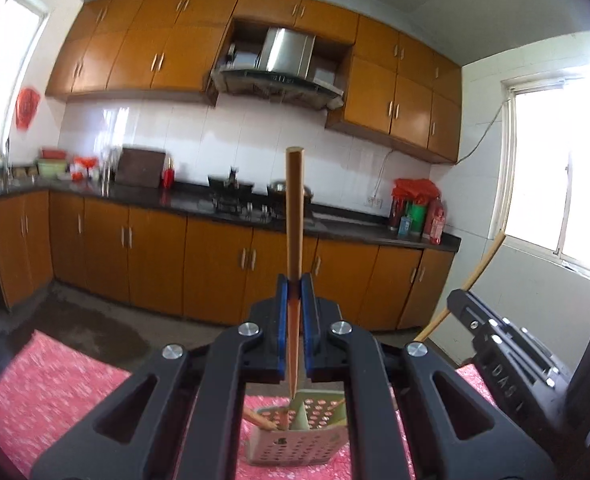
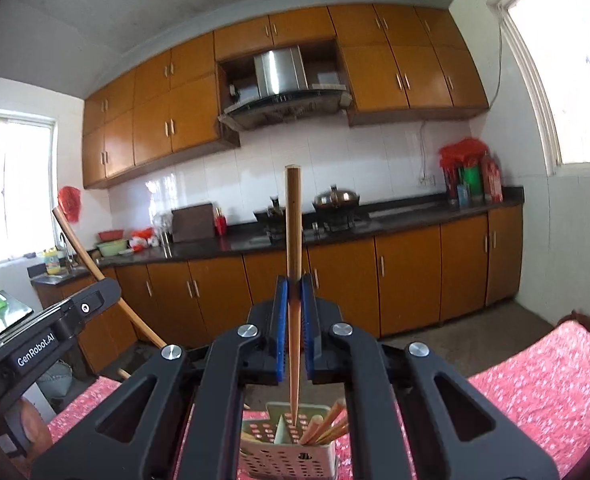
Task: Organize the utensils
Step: 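Drop both chopsticks into the holder by opening both tools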
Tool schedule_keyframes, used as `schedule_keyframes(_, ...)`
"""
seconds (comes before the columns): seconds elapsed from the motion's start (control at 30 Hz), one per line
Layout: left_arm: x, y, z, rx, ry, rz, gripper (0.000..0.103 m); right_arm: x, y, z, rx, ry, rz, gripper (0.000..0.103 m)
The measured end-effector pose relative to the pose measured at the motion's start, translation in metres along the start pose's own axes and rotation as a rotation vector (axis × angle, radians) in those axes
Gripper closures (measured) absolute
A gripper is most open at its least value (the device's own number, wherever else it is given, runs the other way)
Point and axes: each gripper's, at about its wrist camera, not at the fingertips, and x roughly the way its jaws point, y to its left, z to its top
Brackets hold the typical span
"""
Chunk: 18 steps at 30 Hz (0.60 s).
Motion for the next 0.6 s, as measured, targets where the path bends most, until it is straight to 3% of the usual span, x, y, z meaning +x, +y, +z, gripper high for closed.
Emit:
schedule_keyframes(0.27, 0.033, 0.019, -0.030, -0.035, 0.102, 0.003, 0.094, 0.010, -0.002, -0.020, -0.014, 0.079, 0.024, 0.093)
schedule_keyframes(0.33, 0.030, 0.023, -0.028, -0.044, 0.103, -0.004, 0.087, 0.006, -0.003, -0.018, -0.013, 0.078, 0.026, 0.088)
schedule_keyframes(0.4, 0.022, 0.025, -0.026, -0.043, 0.089, 0.004, 0.070, -0.001, -0.006, -0.013, -0.007, 0.067, 0.027, 0.080)
schedule_keyframes(0.5, 0.007, 0.029, -0.018, -0.031, 0.061, 0.014, 0.061, -0.014, -0.010, -0.005, -0.005, 0.051, 0.026, 0.072)
schedule_keyframes(0.57, -0.011, 0.034, -0.017, -0.021, 0.044, 0.025, 0.049, -0.027, -0.012, -0.003, -0.005, 0.041, 0.016, 0.052)
schedule_keyframes(0.6, -0.020, 0.036, -0.017, -0.008, 0.037, 0.035, 0.040, -0.033, -0.013, -0.003, -0.008, 0.037, 0.013, 0.048)
